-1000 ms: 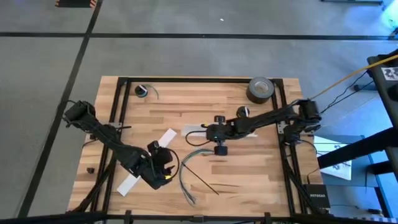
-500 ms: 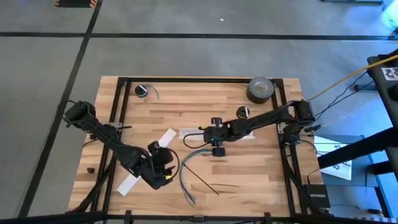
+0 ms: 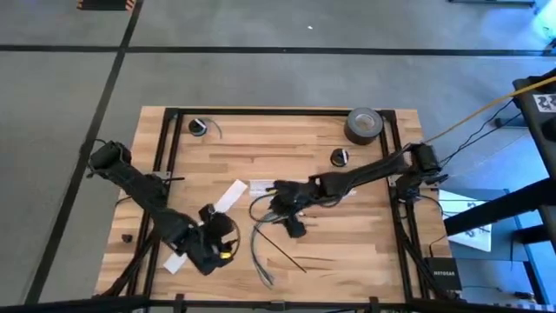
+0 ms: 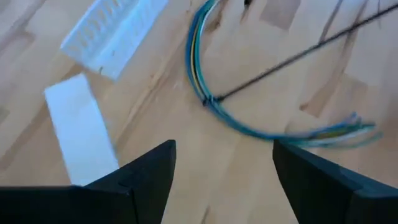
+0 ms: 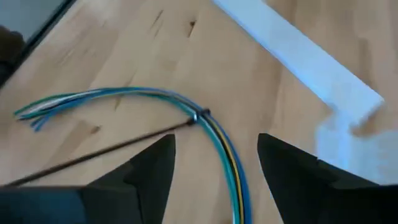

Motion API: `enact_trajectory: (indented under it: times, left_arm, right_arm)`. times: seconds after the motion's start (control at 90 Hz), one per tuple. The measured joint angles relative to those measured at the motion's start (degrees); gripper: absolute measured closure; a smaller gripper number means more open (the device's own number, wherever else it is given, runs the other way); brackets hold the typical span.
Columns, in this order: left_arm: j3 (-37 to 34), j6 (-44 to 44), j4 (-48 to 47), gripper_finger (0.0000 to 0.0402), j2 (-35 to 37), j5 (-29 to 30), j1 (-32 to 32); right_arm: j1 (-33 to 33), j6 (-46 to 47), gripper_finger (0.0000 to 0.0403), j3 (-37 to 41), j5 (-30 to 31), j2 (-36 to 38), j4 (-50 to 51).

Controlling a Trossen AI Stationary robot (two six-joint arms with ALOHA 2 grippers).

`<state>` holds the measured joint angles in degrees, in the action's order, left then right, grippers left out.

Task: Ziptie cables
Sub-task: Insert the ziptied cable wires into the white cable duct

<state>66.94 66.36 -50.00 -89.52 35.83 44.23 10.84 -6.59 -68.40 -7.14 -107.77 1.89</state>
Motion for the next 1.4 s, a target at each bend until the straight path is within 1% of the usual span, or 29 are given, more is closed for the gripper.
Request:
enact_trajectory:
  times: [0.133,0.278,0.389,0.611,0.878,0.956,1.022,1.211,1.244,1.289,1.4]
  left_arm:
    - [0.0,4.22,-3.73,0.0148,0.0,-0.01,2.59]
    - [0.0,6.23,-5.25,0.0148,0.02,-0.02,3.92]
    - [0.0,6.24,-5.08,0.0148,0.02,0.41,4.19]
    - [0.0,6.28,-4.73,0.0148,0.02,2.88,4.02]
    - [0.0,7.17,-2.71,0.0148,0.02,4.11,3.95]
    - [0.0,7.21,-2.07,0.0148,0.02,4.24,3.71]
    - [0.0,7.04,-0.72,0.0148,0.02,4.31,3.44]
    - [0.0,6.77,-0.07,0.0148,0.02,4.28,2.44]
    - [0.0,6.77,-0.06,0.0148,0.02,4.28,2.21]
    - [0.0,6.77,-0.06,0.0148,0.02,4.28,2.1]
    - [0.0,6.77,-0.04,0.0148,0.02,4.29,1.69]
  right_arm:
    - [0.45,-1.7,0.0189,-0.29,0.01,-4.94,-5.79]
    - [0.4,-3.62,0.0189,-0.22,0.01,-8.5,-7.77]
    - [0.4,-5.6,0.019,-0.29,-0.31,-10.55,-9.97]
    - [-0.51,-6.14,0.019,-0.28,0.46,-15.13,-14.44]
    - [-2.24,-3.5,0.0195,-0.57,-2.42,-18.04,-15.41]
    - [-2.24,-2.87,0.0216,-0.61,-3.24,-18.38,-14.56]
    - [-2.24,-2.69,0.0247,-0.68,-3.23,-18.38,-13.65]
    - [-2.2,-2.75,0.0367,-0.66,-3.1,-18.38,-12.94]
    - [-2.2,-2.86,0.0383,-0.65,-2.96,-18.38,-12.94]
    - [-2.18,-2.91,0.0392,-0.61,-2.7,-18.38,-12.94]
    - [-1.17,-2.89,0.0391,-0.46,0.09,-17.53,-12.6]
